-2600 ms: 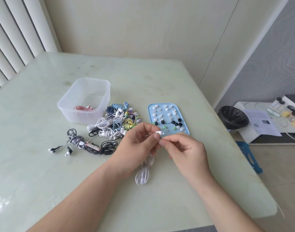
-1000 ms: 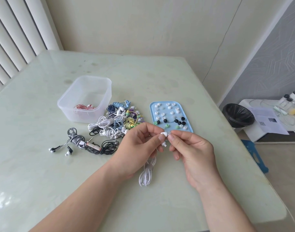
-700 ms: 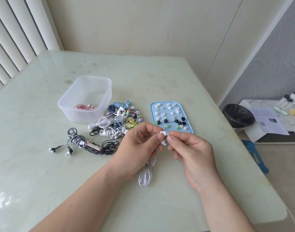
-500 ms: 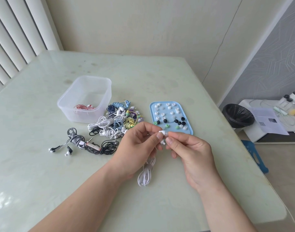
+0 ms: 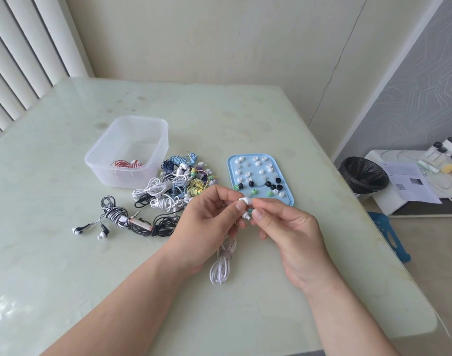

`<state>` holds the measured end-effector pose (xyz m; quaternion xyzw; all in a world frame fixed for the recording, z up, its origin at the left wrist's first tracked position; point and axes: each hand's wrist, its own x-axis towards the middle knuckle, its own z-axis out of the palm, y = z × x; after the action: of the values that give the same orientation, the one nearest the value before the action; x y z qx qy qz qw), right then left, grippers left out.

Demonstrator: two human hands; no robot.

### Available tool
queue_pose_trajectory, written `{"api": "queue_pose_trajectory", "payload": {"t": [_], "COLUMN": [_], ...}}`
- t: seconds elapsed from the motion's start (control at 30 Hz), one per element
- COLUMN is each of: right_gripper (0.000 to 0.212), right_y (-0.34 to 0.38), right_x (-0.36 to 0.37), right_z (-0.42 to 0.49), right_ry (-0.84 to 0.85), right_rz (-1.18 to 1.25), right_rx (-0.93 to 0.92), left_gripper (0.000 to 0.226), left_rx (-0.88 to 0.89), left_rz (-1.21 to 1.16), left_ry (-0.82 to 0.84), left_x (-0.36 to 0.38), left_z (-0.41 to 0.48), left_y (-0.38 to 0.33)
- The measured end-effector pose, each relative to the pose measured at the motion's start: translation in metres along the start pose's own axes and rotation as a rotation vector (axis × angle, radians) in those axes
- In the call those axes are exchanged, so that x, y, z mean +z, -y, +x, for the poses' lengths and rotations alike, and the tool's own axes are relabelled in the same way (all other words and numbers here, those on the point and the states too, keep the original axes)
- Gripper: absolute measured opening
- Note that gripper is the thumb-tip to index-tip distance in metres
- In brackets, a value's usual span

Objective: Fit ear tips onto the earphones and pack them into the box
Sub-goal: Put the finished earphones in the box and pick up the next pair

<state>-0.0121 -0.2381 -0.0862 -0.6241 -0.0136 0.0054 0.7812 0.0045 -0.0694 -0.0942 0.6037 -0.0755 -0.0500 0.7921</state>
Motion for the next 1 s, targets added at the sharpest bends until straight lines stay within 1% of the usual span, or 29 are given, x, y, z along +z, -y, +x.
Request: {"api": "queue_pose_trajectory", "payload": {"t": [0.1,0.2,0.27,0.4,0.6,0.7,0.8,0.9,0.93,0.97,1.0], "right_gripper": [0.023,0.016,0.018,0.028,0.025,0.027,0.030,0.016,0.014,0.014,0.014], "right_y": [-0.002,-0.004,-0.004,-0.005,-0.007,-0.006,-0.003,0.002,0.004,0.007,0.009], "right_x": [0.000,0.000,0.001,-0.001,0.001,0.003,0.009,0.013,0.014,0.014,0.012], "right_z": [0.003,0.004,0.004,0.004,0.004,0.003,0.001,0.002,0.006,0.011,0.018], "right_ry": [-0.068,-0.080,-0.079,-0.091,-0.080,-0.096,-0.105,-0.165,-0.199,-0.228,-0.242], "right_rz": [0.040,0.062,0.066,0.041,-0.030,-0.040,-0.055,-0.116,-0.153,-0.238,-0.398], "right_rx": [0.001,-0.006,-0.014,-0.010,-0.058,-0.047,-0.035,-0.050,-0.050,-0.060,-0.093], "left_gripper": [0.008,0.010,0.013,0.011,0.013,0.016,0.022,0.024,0.024,0.024,0.023], "left_rx": [0.001,-0.004,-0.004,-0.003,0.015,0.007,-0.002,-0.019,-0.025,-0.031,-0.038], "left_rz": [0.001,-0.006,-0.010,-0.008,0.010,-0.003,-0.065,-0.172,-0.207,-0.237,-0.261], "left_ry": [0.021,0.045,0.055,0.055,0.092,0.084,0.052,-0.006,-0.021,-0.030,-0.037], "left_x": [0.000,0.000,0.000,-0.001,-0.001,0.000,0.001,0.001,0.000,-0.002,-0.002], "left_z": [0.000,0.000,0.000,0.000,-0.002,-0.001,-0.001,0.000,0.000,-0.001,-0.002], "left_y": [0.000,-0.001,-0.001,-0.001,-0.004,-0.004,-0.005,-0.008,-0.010,-0.011,-0.012]}}
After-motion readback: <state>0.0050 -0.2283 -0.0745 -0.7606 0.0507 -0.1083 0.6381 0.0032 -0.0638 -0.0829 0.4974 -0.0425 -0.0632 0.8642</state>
